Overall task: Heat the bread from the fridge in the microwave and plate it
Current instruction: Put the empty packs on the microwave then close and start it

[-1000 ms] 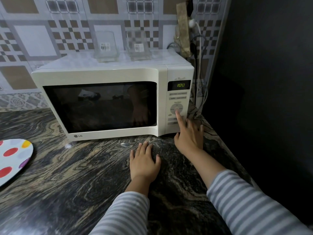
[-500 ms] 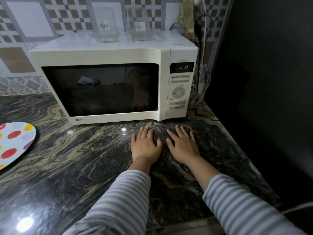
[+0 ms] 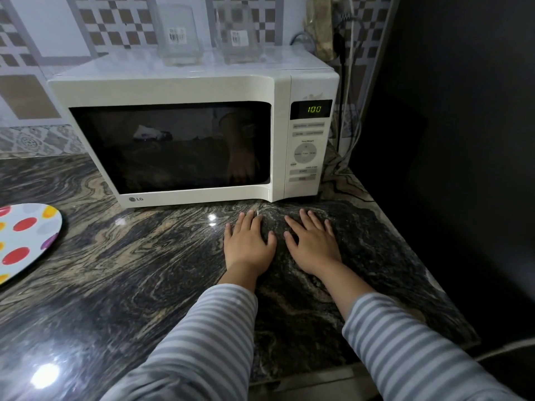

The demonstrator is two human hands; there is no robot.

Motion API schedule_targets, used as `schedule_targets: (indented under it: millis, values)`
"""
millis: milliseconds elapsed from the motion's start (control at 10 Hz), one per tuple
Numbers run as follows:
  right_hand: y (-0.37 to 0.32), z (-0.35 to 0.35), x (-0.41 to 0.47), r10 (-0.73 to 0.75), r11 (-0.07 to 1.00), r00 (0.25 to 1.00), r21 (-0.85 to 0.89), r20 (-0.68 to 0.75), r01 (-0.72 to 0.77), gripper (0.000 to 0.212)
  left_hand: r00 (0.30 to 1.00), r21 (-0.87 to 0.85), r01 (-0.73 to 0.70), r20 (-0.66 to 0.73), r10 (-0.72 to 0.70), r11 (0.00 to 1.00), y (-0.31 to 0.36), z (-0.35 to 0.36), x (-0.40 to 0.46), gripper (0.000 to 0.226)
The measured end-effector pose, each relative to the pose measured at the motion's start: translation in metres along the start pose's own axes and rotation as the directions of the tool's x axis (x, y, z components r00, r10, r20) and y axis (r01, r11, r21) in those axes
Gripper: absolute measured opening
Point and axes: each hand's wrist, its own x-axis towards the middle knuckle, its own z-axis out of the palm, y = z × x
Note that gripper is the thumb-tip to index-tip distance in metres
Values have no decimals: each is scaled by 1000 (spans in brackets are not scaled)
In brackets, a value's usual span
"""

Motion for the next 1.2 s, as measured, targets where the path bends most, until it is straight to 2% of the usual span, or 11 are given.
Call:
schedule_targets:
  millis: [800,900,1000,1100,1200]
  values:
    - [-1,-2,0,5,1000,1000,-8,10,-5,53,1000,0,0,2,0,1000,1,-1,-1,59]
    - [1,-12,7,26,999,999,38,-19,-25,58,1000,-1,-4,1,4,1000,0,-1,0,59]
    - [3,-25,14,113,990,988,93,-107,-103,63,1000,-1,-4,1,4,1000,0,-1,0,60]
    - [6,-31,22,142,990,968,51,-207,-134,66,1000,-5,-6,-1,6,1000,-1,0,1,60]
    - [9,-37,31,114,993,965,6,-234,-116,67,1000,-8,-7,0,7,1000,-1,0,1,60]
